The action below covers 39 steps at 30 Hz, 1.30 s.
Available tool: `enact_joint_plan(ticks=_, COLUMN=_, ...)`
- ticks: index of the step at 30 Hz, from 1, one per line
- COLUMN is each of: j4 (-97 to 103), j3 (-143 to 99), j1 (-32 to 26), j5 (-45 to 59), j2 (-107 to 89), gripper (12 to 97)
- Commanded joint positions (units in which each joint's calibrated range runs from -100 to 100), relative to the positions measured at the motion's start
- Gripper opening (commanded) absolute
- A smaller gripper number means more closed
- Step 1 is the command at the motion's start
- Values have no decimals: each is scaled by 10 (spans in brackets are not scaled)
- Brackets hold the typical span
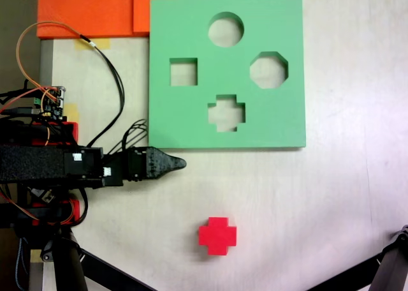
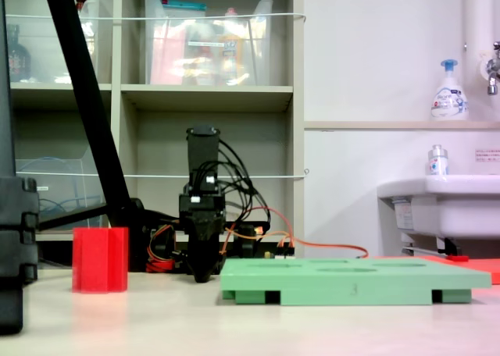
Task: Put the cross columnar block into the corresponding hole
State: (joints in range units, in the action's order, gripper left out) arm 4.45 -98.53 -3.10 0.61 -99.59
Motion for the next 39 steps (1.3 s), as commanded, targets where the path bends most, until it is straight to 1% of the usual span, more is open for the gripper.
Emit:
enact_joint_plan(ticks=1, j4=-26, j3=-15, j1=0, j5=-4, j2=-4, gripper=497)
enact_joint_plan(ticks=26, j4=-25, j3=-15, j1=1, j5=-5, j2=-4, gripper=491)
enact_joint_plan(ticks=27, j4=-25, j3=-15, j1=7, j5=-15, j2=-4, gripper=491)
enact_joint_plan(ticks=30, j4=-1, j3=-15, j1=17, j5=-94, j2=-4, gripper=493)
enact_joint_plan(ticks=32, j4=14, j3=-15, j1=17, j5=-120, j2=-4, gripper=489)
enact_joint_plan(ticks=34, j4=13, j3=-15, j1=18, j5=-151, j2=-4, gripper=465)
enact_joint_plan(ticks=39, j4=-14, j3=-15, j1=28, j5=-217, j2=-4, gripper=457)
